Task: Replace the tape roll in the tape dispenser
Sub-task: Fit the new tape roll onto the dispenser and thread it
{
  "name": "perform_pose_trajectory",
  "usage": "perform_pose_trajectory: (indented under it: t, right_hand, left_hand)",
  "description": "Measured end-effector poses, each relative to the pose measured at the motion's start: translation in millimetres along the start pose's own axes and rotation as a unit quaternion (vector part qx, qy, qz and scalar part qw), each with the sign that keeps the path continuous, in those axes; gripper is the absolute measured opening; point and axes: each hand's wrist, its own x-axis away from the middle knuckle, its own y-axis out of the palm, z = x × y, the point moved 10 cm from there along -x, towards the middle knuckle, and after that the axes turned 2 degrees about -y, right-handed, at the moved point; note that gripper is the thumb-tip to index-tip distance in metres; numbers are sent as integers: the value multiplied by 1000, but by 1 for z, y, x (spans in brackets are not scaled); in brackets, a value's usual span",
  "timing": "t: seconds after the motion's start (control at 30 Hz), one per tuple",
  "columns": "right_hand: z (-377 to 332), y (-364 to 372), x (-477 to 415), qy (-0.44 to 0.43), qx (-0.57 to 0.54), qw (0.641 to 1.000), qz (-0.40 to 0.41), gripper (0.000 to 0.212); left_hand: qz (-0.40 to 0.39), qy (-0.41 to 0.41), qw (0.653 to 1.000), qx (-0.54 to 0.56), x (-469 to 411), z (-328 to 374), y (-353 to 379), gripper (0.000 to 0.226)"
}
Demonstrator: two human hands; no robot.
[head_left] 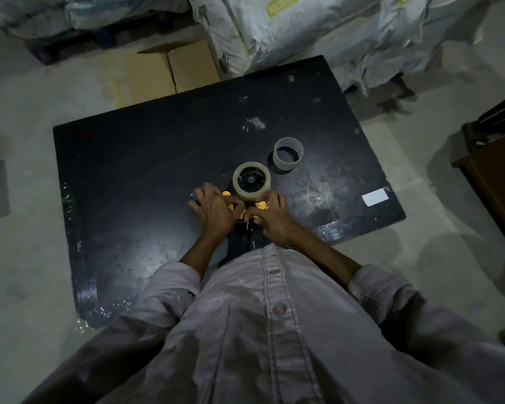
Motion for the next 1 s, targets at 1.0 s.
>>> perform_pose_trajectory:
  t: [1.0]
  right_hand:
    - [40,31,20,211,-63,975,9,48]
  left_hand:
    - [147,138,979,11,68,-20,-1,15]
